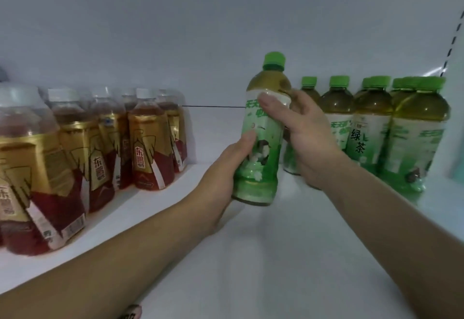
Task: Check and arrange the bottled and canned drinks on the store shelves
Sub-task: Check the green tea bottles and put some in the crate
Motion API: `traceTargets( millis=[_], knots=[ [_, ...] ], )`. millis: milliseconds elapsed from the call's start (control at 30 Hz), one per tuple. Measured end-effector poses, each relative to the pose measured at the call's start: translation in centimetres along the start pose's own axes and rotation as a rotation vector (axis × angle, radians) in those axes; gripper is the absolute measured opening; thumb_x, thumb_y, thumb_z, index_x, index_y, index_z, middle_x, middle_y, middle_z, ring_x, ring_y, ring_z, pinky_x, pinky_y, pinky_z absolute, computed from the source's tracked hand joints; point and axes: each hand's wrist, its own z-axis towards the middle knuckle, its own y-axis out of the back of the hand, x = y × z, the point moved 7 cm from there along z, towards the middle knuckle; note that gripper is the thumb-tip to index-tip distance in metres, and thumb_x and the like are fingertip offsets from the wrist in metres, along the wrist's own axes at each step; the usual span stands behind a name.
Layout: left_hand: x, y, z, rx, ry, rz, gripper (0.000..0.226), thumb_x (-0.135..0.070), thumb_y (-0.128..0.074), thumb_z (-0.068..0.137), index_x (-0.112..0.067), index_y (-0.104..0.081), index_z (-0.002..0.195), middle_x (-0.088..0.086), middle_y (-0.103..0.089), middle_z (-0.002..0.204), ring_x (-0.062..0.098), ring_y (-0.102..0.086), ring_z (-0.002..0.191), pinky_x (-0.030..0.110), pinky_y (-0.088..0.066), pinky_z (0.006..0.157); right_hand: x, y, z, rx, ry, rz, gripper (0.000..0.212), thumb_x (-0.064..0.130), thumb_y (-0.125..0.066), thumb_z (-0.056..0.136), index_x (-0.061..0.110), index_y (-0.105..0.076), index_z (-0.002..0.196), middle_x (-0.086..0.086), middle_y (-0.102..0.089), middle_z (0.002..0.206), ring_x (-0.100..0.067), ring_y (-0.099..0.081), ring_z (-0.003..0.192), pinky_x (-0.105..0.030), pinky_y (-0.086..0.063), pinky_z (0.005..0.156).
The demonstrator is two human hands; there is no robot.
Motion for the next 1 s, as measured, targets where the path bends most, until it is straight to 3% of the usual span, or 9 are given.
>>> traceTargets(
  millis=[67,267,433,500,633,700,800,867,1000],
  knots=[
    [-0.2,-0.1,-0.1,-0.013,-0.048,0.087,0.059,-0.064,-0.067,0.077,-0.018,-0.067,0.114,0.01,-0.075,0.106,0.02,-0.074,0.09,0.037,-0.06,0.077,0.3,0.1,0.1,-0.029,0.045,-0.004,0.076,0.036,-0.09,0.069,0.017,-0.052,0.132,-0.003,-0.073,0.115,-0.02,-0.073,0.103,-0.046,-0.057,0.095],
    [0.4,-0.9,-2.1,0.144,0.056,-0.169,0.053,-0.059,-0.054,0.076,-0.02,-0.078,0.102,0.013,-0.075,0.096,0.027,-0.071,0.073,0.037,-0.057,0.069,-0.7,-1.6,-0.3,0.22,-0.173,0.266,0.076,0.045,-0.074,0.076,0.008,-0.053,0.139,-0.013,-0.071,0.118,-0.027,-0.072,0.105,-0.045,-0.057,0.094],
    [0.2,-0.5,-1.2,0.051,-0.007,-0.033,0.049,-0.064,-0.064,0.08,-0.025,-0.077,0.106,0.01,-0.075,0.109,0.029,-0.072,0.098,0.048,-0.055,0.092,-0.7,-0.4,0.0,0.0,-0.008,-0.023,0.077,0.048,-0.083,0.066,0.024,-0.054,0.133,-0.006,-0.072,0.114,-0.023,-0.072,0.102,-0.051,-0.057,0.094],
    [0.1,0.0,-1.5,0.008,-0.017,-0.01,0.055,-0.063,-0.068,0.078,-0.018,-0.073,0.111,0.011,-0.075,0.104,0.026,-0.072,0.091,0.044,-0.056,0.087,-0.8,-0.6,0.0,0.017,-0.004,-0.001,0.077,0.047,-0.082,0.067,0.025,-0.051,0.134,-0.006,-0.071,0.115,-0.023,-0.072,0.104,-0.05,-0.057,0.095],
    [0.4,-0.8,-3.0,0.154,0.135,-0.192,0.056,-0.065,-0.055,0.077,-0.017,-0.081,0.09,0.013,-0.074,0.091,0.025,-0.068,0.07,0.036,-0.055,0.069,-0.8,-1.9,-0.5,0.231,-0.143,0.28,0.072,0.046,-0.069,0.083,0.009,-0.05,0.141,-0.014,-0.07,0.116,-0.035,-0.067,0.116,-0.049,-0.057,0.096],
    [0.5,-0.7,-2.9,0.143,0.142,-0.186,0.059,-0.067,-0.052,0.079,-0.017,-0.081,0.091,0.014,-0.075,0.095,0.029,-0.071,0.077,0.041,-0.056,0.077,-1.0,-1.6,-0.4,0.204,-0.141,0.254,0.071,0.044,-0.072,0.082,0.009,-0.052,0.139,-0.013,-0.071,0.114,-0.035,-0.067,0.114,-0.05,-0.056,0.097],
    [0.2,-0.7,-2.4,0.062,0.074,-0.105,0.058,-0.064,-0.056,0.078,-0.019,-0.076,0.109,0.011,-0.076,0.106,0.033,-0.071,0.101,0.05,-0.052,0.098,-1.1,-0.6,0.1,0.03,-0.047,0.053,0.075,0.05,-0.083,0.069,0.021,-0.056,0.132,-0.007,-0.073,0.113,-0.027,-0.071,0.106,-0.053,-0.055,0.097],
    [0.2,-0.7,-2.4,0.042,0.06,-0.075,0.05,-0.058,-0.059,0.08,-0.02,-0.075,0.108,0.008,-0.077,0.101,0.026,-0.073,0.09,0.042,-0.056,0.09,-1.2,-0.4,0.2,0.013,-0.029,0.009,0.074,0.05,-0.083,0.068,0.024,-0.055,0.131,-0.005,-0.073,0.112,-0.024,-0.072,0.104,-0.05,-0.056,0.095],
    [0.5,-0.7,-2.7,0.117,0.162,-0.264,0.057,-0.062,-0.054,0.083,-0.012,-0.079,0.096,0.016,-0.074,0.091,0.025,-0.068,0.066,0.034,-0.056,0.064,-1.5,-1.8,-0.7,0.213,-0.202,0.257,0.062,0.046,-0.064,0.087,0.007,-0.057,0.135,-0.012,-0.073,0.112,-0.029,-0.07,0.108,-0.047,-0.055,0.096]
  ],
)
